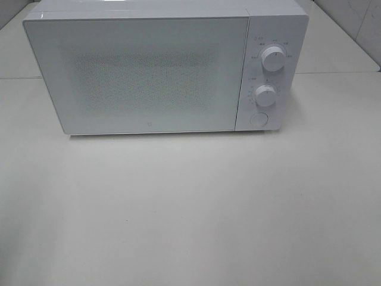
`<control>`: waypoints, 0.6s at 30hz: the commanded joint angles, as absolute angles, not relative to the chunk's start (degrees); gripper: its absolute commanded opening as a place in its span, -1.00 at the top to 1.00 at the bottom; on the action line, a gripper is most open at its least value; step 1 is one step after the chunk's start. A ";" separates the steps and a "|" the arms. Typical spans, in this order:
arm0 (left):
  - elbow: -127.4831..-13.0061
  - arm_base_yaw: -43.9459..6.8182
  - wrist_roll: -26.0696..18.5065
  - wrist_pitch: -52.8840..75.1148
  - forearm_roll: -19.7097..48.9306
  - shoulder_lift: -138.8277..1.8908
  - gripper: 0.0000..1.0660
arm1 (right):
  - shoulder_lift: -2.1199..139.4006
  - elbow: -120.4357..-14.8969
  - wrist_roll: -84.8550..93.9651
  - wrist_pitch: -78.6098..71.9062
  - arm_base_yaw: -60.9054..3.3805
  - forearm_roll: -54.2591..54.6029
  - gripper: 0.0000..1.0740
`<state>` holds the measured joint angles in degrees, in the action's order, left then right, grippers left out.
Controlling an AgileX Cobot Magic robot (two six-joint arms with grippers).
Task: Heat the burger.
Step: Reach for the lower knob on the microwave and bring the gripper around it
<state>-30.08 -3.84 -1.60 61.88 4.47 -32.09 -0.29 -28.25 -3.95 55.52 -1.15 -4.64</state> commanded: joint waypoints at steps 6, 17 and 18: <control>-29.68 -3.61 -1.72 61.42 4.93 -15.13 -0.84 | -1.95 -28.13 -3.61 55.00 -0.69 -4.81 -0.41; -29.68 -0.06 -1.78 61.42 5.21 -1.20 -0.84 | -1.95 -28.13 -3.61 55.00 -0.69 -4.81 -0.41; -29.68 -0.06 -1.78 61.42 5.21 -1.20 -0.84 | -1.95 -28.13 -3.61 55.00 -0.69 -4.81 -0.41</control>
